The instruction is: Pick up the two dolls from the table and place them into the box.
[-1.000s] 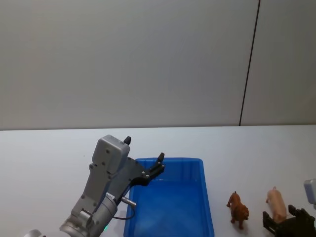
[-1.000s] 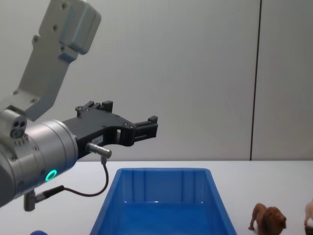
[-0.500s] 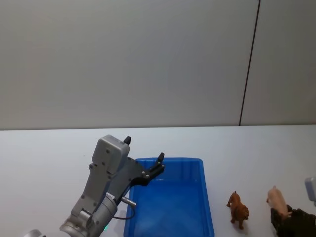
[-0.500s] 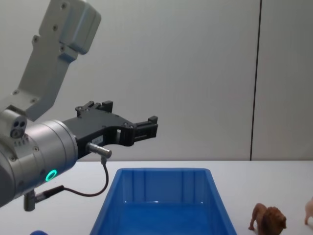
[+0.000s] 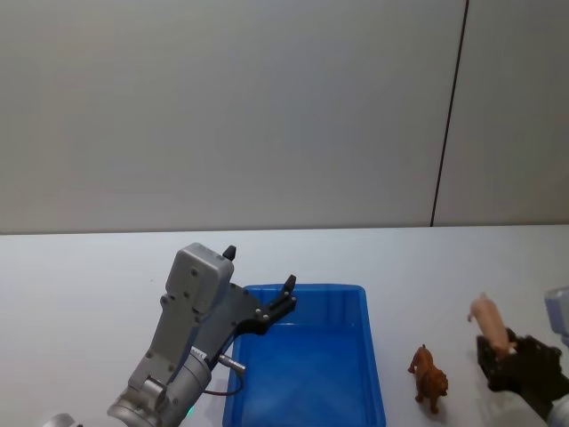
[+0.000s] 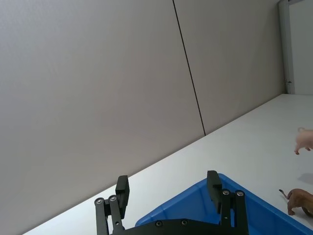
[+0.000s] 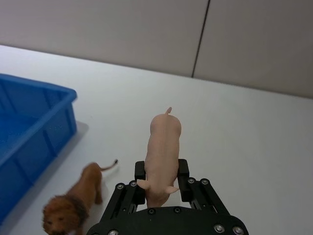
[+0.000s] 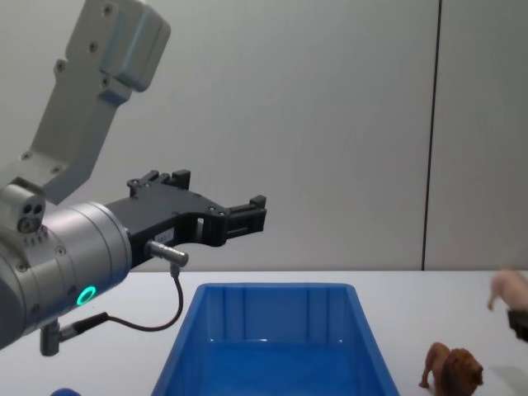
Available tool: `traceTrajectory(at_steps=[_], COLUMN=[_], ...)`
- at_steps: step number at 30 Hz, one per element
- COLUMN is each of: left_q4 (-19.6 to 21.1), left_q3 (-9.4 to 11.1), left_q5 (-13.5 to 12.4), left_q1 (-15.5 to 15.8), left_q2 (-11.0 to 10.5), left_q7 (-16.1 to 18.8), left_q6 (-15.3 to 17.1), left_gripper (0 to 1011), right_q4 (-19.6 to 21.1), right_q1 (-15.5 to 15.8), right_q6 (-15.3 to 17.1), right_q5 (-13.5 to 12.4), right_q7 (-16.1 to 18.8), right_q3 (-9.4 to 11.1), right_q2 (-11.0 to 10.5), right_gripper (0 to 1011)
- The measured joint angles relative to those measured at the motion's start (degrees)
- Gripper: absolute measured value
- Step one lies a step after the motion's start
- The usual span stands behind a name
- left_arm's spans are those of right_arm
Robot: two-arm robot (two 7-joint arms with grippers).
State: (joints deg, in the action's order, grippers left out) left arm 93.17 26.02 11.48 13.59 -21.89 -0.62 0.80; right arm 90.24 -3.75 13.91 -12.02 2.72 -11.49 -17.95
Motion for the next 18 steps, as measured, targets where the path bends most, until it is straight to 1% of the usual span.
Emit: traceTrajectory(at_steps=[10, 11, 12, 18], left_q4=[0.0, 0.0, 0.0, 0.0], left_q3=[0.0, 0.0, 0.0, 0.0], left_q5=[0.0, 0.0, 0.0, 0.0], left_q1=[0.0, 0.0, 0.0, 0.0], left_q2=[0.0, 0.0, 0.0, 0.0], left_q7=[0.0, 0.0, 0.0, 0.0], left_q6=[0.0, 0.0, 0.0, 0.0], left_gripper=[1001, 1001, 1001, 1001], right_q4=[2.54, 2.87, 2.87, 3.59], right_q1=[-2.07, -2.5, -2.5, -4.33], right_q6=[-0.09, 0.14, 0.14, 1.64], right_q5=[1.4, 1.58, 1.58, 2.31], right_q7=[5.26, 6.35, 6.35, 10.89], right_q3=[-0.77, -0.98, -0.98, -2.04], right_q2=[0.78, 1.0, 1.0, 2.09], right_gripper=[364, 364, 364, 364])
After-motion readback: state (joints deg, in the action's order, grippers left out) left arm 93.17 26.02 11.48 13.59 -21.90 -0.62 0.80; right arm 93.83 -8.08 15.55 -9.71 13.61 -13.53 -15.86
